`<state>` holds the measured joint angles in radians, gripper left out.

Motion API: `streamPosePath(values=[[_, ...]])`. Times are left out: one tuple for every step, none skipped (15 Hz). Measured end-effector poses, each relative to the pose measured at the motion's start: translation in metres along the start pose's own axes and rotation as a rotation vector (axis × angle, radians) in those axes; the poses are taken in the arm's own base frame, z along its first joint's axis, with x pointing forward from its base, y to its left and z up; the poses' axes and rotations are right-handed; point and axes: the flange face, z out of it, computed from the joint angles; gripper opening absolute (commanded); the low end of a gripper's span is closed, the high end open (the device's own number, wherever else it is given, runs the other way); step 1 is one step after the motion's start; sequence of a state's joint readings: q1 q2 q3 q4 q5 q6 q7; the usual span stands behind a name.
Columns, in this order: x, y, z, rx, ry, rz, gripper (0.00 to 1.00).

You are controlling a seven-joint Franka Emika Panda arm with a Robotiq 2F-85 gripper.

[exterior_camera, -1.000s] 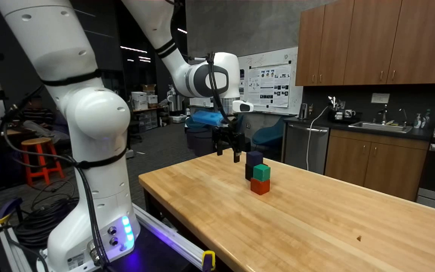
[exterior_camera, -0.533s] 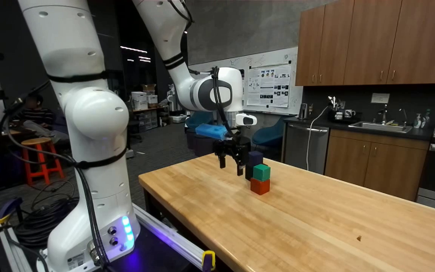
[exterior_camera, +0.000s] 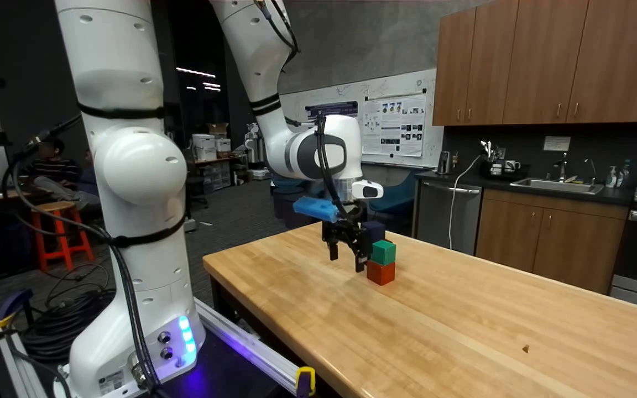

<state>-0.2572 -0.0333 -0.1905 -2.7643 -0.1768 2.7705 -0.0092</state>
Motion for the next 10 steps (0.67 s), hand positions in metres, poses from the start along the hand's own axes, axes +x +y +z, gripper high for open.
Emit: streamPosePath(values=[[0.001,0.001,0.005,-0.001,0.004,0.002,1.00],[0.003,0.001,0.010,-0.001,0.007,0.005,1.00],[0.005,0.002,0.015,-0.002,0.010,0.008,1.00],[0.007,0.003,0.020,-0.002,0.015,0.015,1.00],[0.009,0.004,0.024,0.000,0.018,0.024,1.00],[0.011,0.004,0.028,0.003,0.019,0.036,1.00],[0.013,0.005,0.031,0.009,0.017,0.052,1.00],[0.014,0.005,0.033,0.014,0.014,0.062,1.00],[0.016,0.005,0.034,0.015,0.013,0.066,1.00],[0.016,0.005,0.034,0.016,0.013,0.067,1.00]])
